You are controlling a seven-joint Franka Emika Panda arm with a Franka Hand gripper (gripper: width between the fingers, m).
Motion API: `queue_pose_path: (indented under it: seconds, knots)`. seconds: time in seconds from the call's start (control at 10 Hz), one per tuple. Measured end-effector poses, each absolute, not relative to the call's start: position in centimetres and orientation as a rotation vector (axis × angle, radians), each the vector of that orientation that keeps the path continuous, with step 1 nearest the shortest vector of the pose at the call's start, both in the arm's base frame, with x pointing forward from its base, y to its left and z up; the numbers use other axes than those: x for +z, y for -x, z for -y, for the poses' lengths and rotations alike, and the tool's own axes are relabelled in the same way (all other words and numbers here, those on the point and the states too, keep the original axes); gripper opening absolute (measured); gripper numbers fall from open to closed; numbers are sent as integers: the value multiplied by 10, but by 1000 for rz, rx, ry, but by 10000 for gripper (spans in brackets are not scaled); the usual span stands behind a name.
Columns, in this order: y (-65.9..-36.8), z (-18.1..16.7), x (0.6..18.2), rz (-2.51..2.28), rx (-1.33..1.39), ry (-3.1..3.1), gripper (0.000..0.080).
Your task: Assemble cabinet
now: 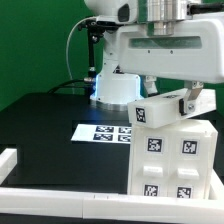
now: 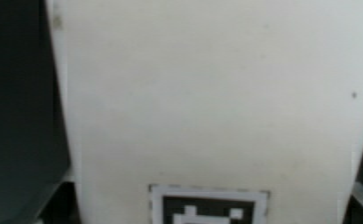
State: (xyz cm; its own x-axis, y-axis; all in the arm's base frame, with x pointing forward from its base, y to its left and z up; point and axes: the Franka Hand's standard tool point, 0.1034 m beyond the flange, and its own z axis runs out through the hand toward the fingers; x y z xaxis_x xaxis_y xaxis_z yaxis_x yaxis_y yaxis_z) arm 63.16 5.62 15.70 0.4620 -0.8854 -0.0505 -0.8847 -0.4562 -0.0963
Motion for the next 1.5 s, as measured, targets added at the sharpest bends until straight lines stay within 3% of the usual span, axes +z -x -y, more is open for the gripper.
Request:
queue_pose_path:
  seconds: [0.8,1.0,1.1,1.2,1.3,1.4,1.5]
  knots:
    - [-632,-62,156,-2432,76,1807,557]
    - [-637,-62,158,-2454,31,1736,557]
    - [-637,-62,157,-2454,31,1736,632]
    - [-637,-63,156,-2455,32,1738,632]
    - [-635,-63,157,-2385,39,1842,743]
    - [-634,-65,164,-2280,57,1965,790]
    - [-635,-68,173,-2188,46,2043,790]
